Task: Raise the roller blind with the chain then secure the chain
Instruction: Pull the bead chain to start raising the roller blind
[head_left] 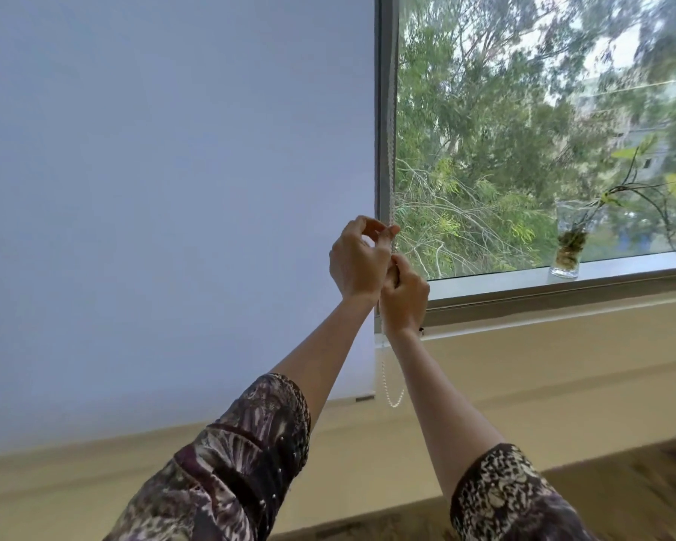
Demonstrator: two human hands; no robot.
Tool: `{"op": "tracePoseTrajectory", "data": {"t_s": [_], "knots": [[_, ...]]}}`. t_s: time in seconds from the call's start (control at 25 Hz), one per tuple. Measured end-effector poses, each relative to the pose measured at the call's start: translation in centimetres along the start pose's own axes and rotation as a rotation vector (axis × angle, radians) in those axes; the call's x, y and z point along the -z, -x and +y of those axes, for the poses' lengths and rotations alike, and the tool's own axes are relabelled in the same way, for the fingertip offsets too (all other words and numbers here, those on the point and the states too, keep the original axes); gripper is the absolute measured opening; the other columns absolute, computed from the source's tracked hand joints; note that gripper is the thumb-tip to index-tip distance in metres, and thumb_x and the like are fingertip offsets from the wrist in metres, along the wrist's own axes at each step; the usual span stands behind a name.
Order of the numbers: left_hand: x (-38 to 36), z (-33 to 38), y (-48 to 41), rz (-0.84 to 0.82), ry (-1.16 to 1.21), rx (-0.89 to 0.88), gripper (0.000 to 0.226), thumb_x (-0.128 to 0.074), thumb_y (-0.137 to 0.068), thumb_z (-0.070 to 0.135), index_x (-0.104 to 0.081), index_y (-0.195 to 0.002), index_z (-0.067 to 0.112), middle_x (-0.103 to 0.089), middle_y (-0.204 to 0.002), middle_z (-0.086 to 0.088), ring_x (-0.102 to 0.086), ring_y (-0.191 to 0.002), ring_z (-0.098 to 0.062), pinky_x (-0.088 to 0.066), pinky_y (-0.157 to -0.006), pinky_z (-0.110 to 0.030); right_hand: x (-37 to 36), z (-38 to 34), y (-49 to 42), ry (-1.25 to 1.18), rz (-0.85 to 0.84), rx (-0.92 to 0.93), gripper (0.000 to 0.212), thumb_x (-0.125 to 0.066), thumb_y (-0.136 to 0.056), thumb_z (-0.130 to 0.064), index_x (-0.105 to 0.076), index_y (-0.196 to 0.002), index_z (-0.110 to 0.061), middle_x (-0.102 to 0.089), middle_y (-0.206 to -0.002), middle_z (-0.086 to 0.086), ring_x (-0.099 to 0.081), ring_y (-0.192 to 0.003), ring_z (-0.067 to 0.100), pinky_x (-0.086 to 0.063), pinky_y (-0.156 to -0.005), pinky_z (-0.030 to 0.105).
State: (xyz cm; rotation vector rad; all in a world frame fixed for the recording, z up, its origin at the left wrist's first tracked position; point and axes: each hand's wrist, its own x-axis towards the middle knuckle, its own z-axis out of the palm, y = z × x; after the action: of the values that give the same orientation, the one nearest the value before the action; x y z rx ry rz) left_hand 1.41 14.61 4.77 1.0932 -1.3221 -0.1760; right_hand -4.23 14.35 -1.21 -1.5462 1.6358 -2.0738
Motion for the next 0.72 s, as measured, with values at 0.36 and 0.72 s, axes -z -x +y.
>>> {"op": "tracePoseTrajectory", "data": {"t_s": [0.36, 0.72], "knots": [[0.9, 0.7, 3.7, -0.12, -0.228, -0.2, 0.017, -0.069, -0.08, 0.048, -0.071, -0.085, 0.032, -0.075, -0.083, 0.011, -0.069, -0.073, -0.015, -0.053, -0.068, -0.029, 3.1, 1.5, 3.3, 0.144, 0.024, -0.097, 0.019, -0.046, -0.093, -0.014, -0.064, -0.086, -0.011, -0.07, -0.075, 0.015, -0.06, -0.069, 0.036, -0.033, -0.056, 0.031], [-1.0, 2.5, 4.0, -0.218, 0.052, 0.153, 0.012, -0.07, -0.085, 0.026, -0.077, -0.094, 0.021, -0.078, -0.085, 0.002, -0.072, -0.072, -0.006, -0.057, -0.075, -0.029, 5.3, 2.7, 3.1, 0.127, -0.023, -0.041, 0.019, -0.046, -0.094, -0.019, -0.062, -0.084, -0.015, -0.068, -0.071, 0.008, -0.058, -0.064, 0.029, -0.035, -0.054, 0.031]]}}
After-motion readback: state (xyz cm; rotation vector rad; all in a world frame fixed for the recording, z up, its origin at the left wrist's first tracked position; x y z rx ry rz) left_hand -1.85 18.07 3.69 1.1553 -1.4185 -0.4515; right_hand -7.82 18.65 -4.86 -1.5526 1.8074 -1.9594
